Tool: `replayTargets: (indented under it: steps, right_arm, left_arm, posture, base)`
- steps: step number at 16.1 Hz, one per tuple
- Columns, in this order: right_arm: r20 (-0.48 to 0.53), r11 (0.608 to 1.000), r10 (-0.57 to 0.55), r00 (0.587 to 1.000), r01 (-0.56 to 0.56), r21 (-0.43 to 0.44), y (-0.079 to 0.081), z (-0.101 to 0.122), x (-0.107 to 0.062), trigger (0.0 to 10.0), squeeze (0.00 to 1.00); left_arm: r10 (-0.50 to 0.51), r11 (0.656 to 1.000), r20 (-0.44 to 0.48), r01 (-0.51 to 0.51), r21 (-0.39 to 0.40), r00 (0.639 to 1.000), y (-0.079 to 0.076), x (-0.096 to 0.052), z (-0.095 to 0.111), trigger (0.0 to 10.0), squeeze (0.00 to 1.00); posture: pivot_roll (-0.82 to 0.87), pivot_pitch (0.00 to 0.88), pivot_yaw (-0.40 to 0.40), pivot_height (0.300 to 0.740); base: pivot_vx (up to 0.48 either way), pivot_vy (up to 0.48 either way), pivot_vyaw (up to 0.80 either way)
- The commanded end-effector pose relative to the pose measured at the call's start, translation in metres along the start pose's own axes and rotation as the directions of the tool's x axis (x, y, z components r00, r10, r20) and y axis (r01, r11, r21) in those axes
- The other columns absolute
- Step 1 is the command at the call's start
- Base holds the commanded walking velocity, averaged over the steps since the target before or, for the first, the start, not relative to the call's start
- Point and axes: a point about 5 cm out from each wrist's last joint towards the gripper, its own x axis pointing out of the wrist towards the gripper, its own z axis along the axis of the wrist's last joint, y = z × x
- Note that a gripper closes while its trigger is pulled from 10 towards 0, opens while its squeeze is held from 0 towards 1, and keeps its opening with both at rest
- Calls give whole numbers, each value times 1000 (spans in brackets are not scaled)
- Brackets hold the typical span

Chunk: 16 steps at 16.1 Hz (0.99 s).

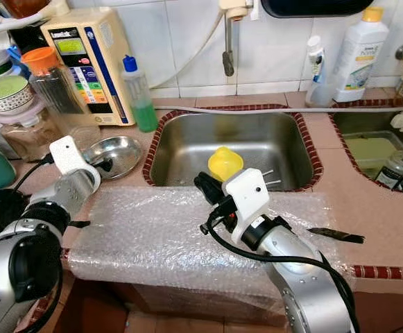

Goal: Kitchen organization

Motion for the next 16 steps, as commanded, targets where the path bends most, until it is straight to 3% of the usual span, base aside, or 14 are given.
replayTargets:
  steps: [1, 2, 3, 9, 16]
  right_arm:
    - [10, 1000, 19, 1000, -19, -7, 5, 3, 1, 10000, 0]
    - [10, 1000, 17, 1000, -17, -8, 5, 4, 0, 10000, 0]
    - [10, 1000, 15, 1000, -15, -8, 5, 4, 0, 10000, 0]
    - [14, 999, 32, 999, -32, -1, 3, 4, 0, 10000, 0]
    - [7, 996, 89, 996, -89, 23, 4, 4, -1, 10000, 0]
  left_arm:
    - [-13, 1000, -22, 13, -10, 1000, -1, 0, 3, 10000, 0]
    - [-19, 1000, -43, 18, -20, 999, -1, 0, 1, 3451, 0]
    - [-13, 999, -53, 11, -30, 998, 1, 0, 0, 0, 0]
    - [26, 999, -94, -30, -41, 995, 19, 2, -12, 0, 0]
    - [27, 1000, -78, -26, 17, 997, 25, 2, -13, 0, 0]
  posture:
    - [-134, 0, 180, 740]
    - [-134, 0, 180, 740]
    - [-134, 0, 180, 740]
    - [-128, 0, 177, 740]
    - [-118, 0, 170, 740]
  base:
    - [0, 0, 0]
    - [0, 0, 0]
    - [0, 0, 0]
    - [0, 0, 0]
    - [0, 0, 0]
